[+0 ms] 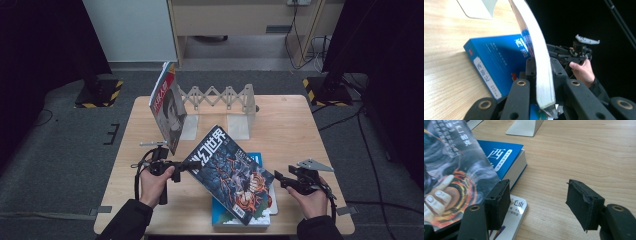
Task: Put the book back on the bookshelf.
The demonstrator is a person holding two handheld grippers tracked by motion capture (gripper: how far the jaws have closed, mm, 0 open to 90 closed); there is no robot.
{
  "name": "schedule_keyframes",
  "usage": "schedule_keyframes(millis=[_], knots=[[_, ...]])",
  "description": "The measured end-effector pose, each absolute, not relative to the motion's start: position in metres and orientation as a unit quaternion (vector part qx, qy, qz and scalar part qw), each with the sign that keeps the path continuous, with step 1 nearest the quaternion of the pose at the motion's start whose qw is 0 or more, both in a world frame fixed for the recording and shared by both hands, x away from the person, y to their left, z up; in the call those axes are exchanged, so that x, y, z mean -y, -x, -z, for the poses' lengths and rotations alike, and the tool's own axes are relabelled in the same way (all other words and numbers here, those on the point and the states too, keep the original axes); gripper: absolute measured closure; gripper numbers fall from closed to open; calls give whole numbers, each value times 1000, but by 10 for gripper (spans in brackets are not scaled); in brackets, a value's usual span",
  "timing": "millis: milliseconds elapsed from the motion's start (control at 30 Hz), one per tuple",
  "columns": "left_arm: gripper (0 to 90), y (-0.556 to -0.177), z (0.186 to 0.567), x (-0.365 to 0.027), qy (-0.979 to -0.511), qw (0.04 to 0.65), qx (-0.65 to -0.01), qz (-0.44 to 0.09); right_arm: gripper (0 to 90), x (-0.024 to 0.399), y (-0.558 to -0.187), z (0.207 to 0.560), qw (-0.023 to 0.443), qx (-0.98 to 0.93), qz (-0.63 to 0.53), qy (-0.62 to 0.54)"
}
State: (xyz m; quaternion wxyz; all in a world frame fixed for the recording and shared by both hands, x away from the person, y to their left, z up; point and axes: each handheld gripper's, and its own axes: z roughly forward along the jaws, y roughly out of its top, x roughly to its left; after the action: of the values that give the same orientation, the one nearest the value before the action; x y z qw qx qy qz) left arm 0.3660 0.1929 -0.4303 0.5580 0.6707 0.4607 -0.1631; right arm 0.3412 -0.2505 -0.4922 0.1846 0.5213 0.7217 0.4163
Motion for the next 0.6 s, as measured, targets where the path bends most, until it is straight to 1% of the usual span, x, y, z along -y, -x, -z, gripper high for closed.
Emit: schedule_keyframes(millis=[267, 600], knots=[[818, -367, 410, -201, -654, 581, -460, 149, 330, 257, -342, 494, 194, -718, -410, -527], [820, -373, 387, -200, -647, 602, -449, 135, 311, 266, -345, 498, 201, -719, -399, -533]])
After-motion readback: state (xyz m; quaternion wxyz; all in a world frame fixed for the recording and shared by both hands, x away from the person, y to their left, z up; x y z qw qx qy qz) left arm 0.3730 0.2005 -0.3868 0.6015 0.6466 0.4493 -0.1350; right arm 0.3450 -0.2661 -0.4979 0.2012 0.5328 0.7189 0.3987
